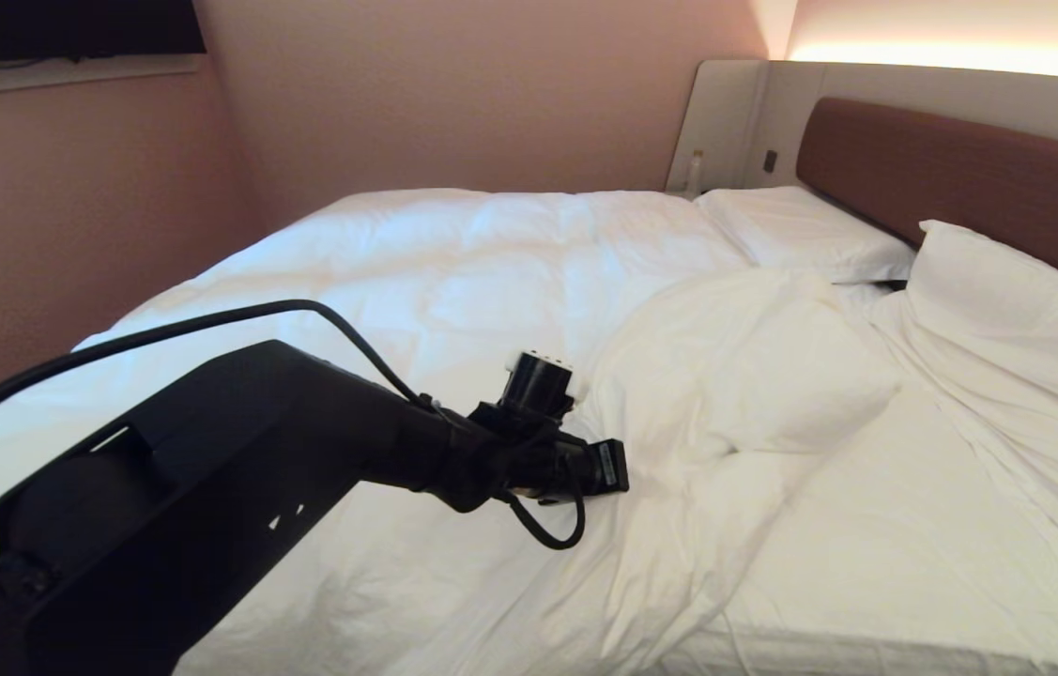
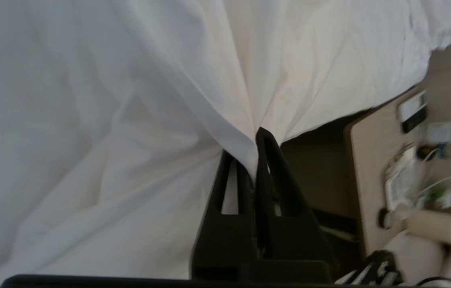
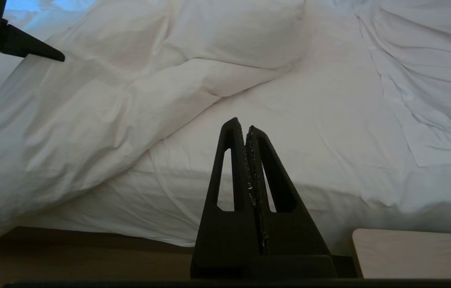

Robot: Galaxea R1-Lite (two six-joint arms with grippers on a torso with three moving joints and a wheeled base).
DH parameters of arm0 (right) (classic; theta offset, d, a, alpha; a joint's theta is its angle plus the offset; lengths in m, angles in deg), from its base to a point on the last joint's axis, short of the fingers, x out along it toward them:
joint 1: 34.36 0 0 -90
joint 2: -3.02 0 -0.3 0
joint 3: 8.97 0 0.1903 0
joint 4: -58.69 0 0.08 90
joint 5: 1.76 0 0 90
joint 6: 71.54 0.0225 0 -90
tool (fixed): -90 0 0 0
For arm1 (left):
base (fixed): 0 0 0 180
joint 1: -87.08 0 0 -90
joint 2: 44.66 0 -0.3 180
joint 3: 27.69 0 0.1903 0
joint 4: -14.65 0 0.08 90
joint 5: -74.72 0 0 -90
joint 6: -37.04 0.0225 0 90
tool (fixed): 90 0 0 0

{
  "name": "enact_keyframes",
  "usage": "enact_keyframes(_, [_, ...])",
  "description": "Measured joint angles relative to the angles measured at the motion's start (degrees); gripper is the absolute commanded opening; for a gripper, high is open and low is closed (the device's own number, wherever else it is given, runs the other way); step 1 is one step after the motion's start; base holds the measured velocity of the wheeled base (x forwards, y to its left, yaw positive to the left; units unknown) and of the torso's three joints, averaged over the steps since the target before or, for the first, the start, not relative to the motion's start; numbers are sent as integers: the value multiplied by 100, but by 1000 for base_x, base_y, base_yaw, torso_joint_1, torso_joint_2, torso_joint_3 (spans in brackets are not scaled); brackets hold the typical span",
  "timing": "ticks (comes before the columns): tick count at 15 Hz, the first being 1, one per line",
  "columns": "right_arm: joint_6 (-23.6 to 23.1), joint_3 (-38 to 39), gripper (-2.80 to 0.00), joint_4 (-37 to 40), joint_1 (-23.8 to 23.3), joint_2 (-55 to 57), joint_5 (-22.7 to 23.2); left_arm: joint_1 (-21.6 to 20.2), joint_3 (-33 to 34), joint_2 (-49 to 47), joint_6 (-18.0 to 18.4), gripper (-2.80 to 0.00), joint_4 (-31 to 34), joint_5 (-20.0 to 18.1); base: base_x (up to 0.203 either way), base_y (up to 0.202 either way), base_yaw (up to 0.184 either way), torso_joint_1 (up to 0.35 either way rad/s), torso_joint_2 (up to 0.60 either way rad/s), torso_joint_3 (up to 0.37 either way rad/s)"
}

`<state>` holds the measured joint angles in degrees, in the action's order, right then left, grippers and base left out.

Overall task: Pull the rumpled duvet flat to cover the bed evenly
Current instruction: Hold the folded corner of the quilt, then flatten the corners of the folded blanket

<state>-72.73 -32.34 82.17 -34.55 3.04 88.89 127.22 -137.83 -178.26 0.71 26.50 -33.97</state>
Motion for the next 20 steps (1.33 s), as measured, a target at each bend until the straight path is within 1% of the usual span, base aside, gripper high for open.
enact_keyframes(2, [0,0,-280,2,0,0,2,88,82,116,-73,-280,-3,-14,0,0,0,0,0,0])
enact_keyframes(5, [0,0,-280,5,-2,0,2,176,216,288,-90,-280,-10,-84,0,0,0,0,0,0])
enact_keyframes(7, [-3,0,-280,0,2,0,2,324,457,529,-95,-280,-52,-335,0,0,0,0,0,0])
enact_keyframes(9, [-2,0,-280,2,0,0,2,615,846,907,-81,-280,-83,-572,0,0,0,0,0,0])
enact_keyframes(12, [0,0,-280,2,0,0,4,1074,1295,1383,-56,-280,-149,-844,0,0,0,0,0,0])
enact_keyframes(16, [0,0,-280,5,0,0,0,1510,1658,1694,-29,-280,-149,-1168,0,0,0,0,0,0])
enact_keyframes(17, [0,0,-280,5,0,0,-3,1589,1735,1725,4,-280,-149,-1236,0,0,0,0,0,0])
enact_keyframes(19, [0,0,-280,2,0,0,0,1631,1910,1714,232,-280,-157,-1329,0,0,0,0,0,0])
enact_keyframes(20, [-2,0,-280,-1,2,0,0,1637,1946,1693,250,-280,-156,-1331,0,0,0,0,0,0])
